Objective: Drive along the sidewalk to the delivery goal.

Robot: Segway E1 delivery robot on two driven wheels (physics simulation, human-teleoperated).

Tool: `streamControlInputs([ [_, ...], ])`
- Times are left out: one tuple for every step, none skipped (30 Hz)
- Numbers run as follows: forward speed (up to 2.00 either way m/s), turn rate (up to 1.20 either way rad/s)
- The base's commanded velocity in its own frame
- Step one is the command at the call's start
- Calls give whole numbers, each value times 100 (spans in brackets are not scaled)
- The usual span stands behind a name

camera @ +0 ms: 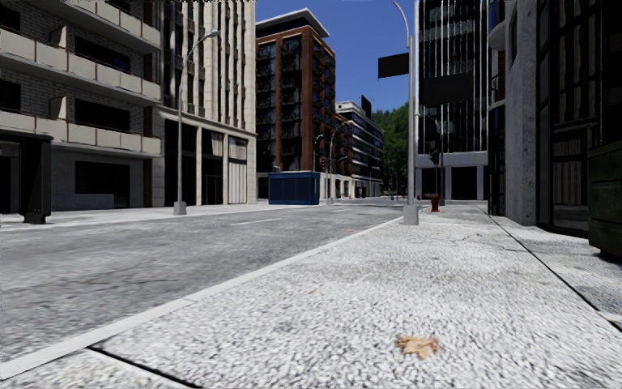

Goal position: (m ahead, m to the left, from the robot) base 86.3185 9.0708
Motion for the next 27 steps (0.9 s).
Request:
streamControlInputs([
  [169,-68],
  [169,-68],
  [169,-68],
  [169,-68],
  [169,-68],
  [169,-68],
  [170,-68],
  [170,-68],
  [176,-68],
  [200,-68],
  [200,-68],
  [200,-68],
  [200,-68],
  [200,-68],
  [200,-68],
  [200,-63],
  [200,-48],
  [200,0],
  [200,0],
  [200,0],
  [200,0],
  [200,0],
  [200,0],
  [200,0],
  [200,0],
  [200,0],
  [200,0],
])
